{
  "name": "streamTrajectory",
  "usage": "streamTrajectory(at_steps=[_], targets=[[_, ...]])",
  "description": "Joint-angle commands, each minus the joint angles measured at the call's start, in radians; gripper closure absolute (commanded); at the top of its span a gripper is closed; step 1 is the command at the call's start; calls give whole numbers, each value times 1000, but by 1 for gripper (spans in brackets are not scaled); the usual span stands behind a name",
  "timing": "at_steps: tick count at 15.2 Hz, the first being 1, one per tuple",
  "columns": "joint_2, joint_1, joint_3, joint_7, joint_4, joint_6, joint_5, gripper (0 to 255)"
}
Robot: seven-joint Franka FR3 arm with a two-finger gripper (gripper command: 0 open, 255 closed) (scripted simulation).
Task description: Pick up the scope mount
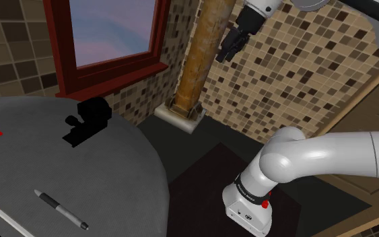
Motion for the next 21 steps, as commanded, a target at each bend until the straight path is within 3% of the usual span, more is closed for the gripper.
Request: streamTrajectory(at_steps=[1, 12, 21], targets=[[0, 0, 0, 0, 0, 0, 0, 0], [246, 65, 211, 188, 71, 131, 83, 0], [519, 100, 370, 351, 226, 211, 79, 0]])
